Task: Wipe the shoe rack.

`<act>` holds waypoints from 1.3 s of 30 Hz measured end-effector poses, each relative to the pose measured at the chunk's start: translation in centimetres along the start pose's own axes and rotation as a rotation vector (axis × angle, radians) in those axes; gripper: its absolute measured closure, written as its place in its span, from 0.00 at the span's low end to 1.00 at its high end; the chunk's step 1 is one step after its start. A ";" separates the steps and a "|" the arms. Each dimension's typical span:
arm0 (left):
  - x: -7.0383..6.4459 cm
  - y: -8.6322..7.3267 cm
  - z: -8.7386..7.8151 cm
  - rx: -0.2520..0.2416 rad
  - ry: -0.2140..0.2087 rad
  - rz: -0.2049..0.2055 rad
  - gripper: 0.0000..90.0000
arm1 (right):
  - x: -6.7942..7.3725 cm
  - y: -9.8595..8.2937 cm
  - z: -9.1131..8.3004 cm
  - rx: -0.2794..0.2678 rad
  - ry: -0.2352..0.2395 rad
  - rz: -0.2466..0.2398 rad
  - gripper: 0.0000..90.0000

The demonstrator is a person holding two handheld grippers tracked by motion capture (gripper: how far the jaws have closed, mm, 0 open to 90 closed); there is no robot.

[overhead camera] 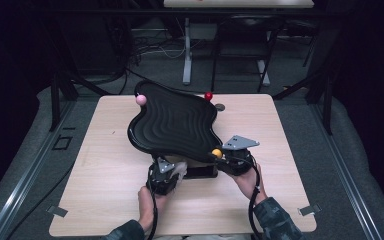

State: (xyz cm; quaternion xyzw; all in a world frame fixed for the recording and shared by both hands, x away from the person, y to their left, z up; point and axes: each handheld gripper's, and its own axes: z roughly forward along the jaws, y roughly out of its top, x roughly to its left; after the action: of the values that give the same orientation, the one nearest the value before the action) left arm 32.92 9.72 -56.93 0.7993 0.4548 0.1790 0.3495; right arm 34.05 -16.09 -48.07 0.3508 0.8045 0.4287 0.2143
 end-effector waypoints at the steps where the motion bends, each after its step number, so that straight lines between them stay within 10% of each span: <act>1: 0.2 0.0 0.0 0.001 0.005 -0.005 0.90 | 0.0 0.0 0.0 0.000 0.000 0.000 0.66; 27: 8.7 1.2 0.7 -0.001 0.184 -0.101 0.90 | 0.2 0.0 0.1 -0.009 -0.008 -0.004 0.66; 39: 11.2 1.1 -0.2 -0.053 0.123 -0.160 0.91 | 0.2 0.0 0.1 -0.015 -0.005 -0.004 0.66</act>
State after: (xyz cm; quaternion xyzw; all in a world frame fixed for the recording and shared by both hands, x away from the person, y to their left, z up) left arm 39.34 18.94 -56.37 0.7382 0.5331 0.2114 0.3552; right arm 33.98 -15.91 -48.18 0.3485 0.8015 0.4335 0.2197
